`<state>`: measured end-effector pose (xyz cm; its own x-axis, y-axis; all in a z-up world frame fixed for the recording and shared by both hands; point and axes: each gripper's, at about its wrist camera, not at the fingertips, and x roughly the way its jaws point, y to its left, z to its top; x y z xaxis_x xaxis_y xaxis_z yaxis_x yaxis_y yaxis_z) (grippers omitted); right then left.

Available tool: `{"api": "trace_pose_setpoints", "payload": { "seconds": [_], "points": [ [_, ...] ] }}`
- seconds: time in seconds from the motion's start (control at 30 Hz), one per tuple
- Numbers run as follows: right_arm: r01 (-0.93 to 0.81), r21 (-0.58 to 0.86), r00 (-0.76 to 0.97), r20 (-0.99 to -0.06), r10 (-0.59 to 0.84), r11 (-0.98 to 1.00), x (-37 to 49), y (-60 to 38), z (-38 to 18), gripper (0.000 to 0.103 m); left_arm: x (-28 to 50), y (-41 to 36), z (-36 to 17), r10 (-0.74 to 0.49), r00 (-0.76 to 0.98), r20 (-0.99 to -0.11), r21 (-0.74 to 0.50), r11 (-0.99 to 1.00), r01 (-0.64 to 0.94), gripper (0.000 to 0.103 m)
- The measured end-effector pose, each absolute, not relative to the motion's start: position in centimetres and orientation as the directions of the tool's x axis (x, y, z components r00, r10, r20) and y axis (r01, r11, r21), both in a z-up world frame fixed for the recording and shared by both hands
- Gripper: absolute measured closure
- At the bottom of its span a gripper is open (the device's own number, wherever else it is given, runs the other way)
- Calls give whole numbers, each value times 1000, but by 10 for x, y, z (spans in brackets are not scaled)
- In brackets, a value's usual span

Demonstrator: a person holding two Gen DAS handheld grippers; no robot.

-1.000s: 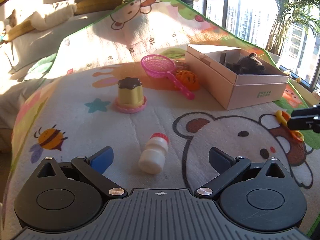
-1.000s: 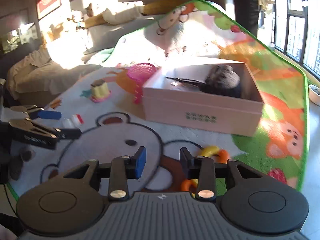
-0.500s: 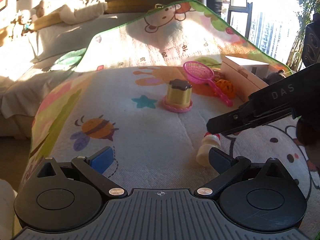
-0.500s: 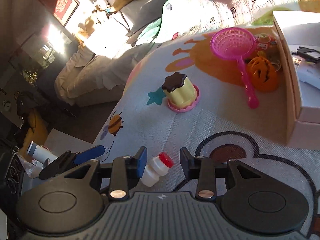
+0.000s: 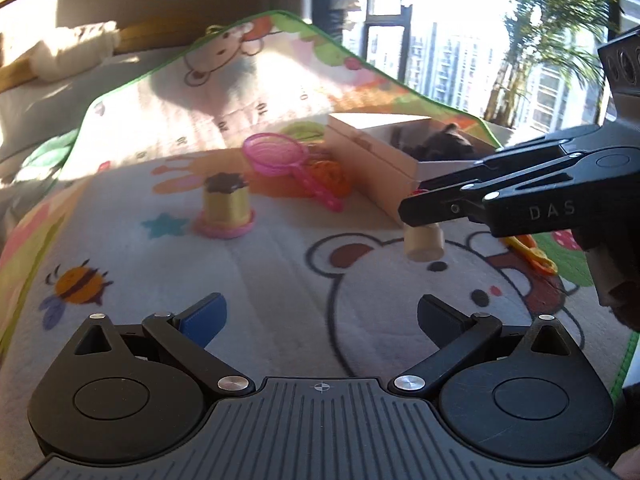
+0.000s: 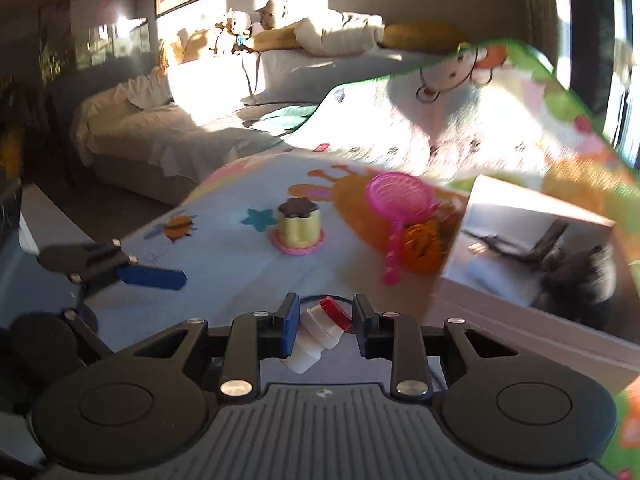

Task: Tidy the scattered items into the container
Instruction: 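Grasp the white bottle with the right gripper and stand it on the mat, then grasp the white bottle with the left gripper while the right gripper approaches the yellow-orange ring toy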

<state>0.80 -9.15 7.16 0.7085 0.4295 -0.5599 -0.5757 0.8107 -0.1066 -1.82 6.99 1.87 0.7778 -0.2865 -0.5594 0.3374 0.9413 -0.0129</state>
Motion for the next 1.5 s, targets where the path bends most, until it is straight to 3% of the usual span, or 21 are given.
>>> {"api": "trace_pose_setpoints", "payload": {
  "seconds": [0.2,0.77,0.9,0.97,1.07,1.23,1.37,1.4,1.43,1.47,1.5],
  "points": [
    [-532,-325,788,-528,317,782,-26,-113,47,75,-7,27,16,-311,745,-591,26,915,402,0],
    [-626,-13,654,-554,516,780,-49,-146,41,74,-19,18,6,-278,663,-695,69,892,446,0],
    [-638,-58,665,-545,510,768,-63,-141,39,73,-29,20,6,-263,655,-709,81,892,445,0],
    [-635,-77,676,-537,505,769,-69,-142,42,67,-34,21,10,-257,664,-702,87,895,438,0],
    [-619,-85,704,-500,503,781,-76,-149,51,49,-40,21,19,-280,678,-679,62,899,433,0],
    [-534,-37,773,-428,469,845,-76,-182,69,33,-41,10,25,-376,686,-623,-89,905,416,0],
    [-399,-19,815,-466,346,917,-62,-209,63,32,-42,-16,22,-406,697,-591,-72,887,455,0],
    [-376,-13,813,-485,323,927,-59,-215,59,32,-42,-22,20,-404,699,-590,-56,884,464,2],
    [-358,-8,809,-502,306,934,-57,-220,56,32,-41,-27,19,-405,697,-592,-47,881,472,12],
    [-345,-4,806,-515,294,939,-57,-224,52,32,-39,-31,16,-408,689,-599,-43,876,480,37],
    [-337,-3,803,-524,285,942,-57,-227,48,32,-37,-33,13,-410,682,-606,-44,873,486,45]
  ]
}}
